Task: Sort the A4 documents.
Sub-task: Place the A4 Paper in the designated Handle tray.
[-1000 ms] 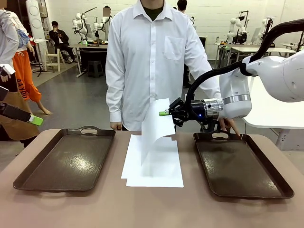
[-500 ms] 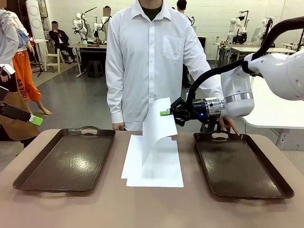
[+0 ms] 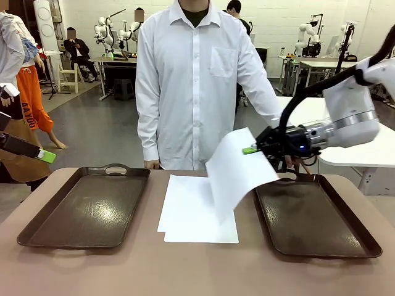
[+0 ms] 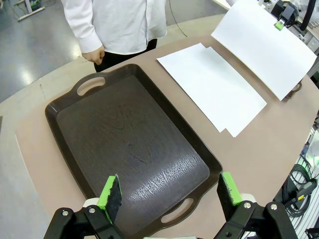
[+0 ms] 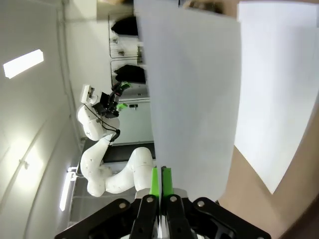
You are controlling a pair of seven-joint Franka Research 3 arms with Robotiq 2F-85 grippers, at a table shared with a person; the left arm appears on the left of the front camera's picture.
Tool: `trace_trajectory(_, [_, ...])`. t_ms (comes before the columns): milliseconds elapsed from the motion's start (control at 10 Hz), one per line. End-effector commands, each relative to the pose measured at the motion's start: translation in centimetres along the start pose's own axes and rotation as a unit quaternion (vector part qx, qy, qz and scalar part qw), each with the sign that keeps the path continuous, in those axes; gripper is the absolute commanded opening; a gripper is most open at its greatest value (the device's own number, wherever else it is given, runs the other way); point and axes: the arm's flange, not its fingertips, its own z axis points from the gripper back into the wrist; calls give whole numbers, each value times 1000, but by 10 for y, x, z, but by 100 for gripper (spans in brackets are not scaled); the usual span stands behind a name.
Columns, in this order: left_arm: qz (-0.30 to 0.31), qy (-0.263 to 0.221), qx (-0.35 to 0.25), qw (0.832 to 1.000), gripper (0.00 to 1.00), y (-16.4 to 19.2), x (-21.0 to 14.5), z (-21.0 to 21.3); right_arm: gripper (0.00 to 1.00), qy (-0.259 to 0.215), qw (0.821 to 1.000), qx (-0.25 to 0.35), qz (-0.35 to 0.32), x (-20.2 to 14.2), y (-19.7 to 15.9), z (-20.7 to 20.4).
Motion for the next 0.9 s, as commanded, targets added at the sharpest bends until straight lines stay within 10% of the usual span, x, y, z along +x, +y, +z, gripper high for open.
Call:
trace_trajectory(0, [-6,-5,-9,1000,100,2,-2,-1,1,-11,1000,-1,-27,-8,-5,36])
trace_trajectory(800, [-6,-5,-9,1000,100,2,-2,-1,1,-30,997,4,-67,-26,-84,104])
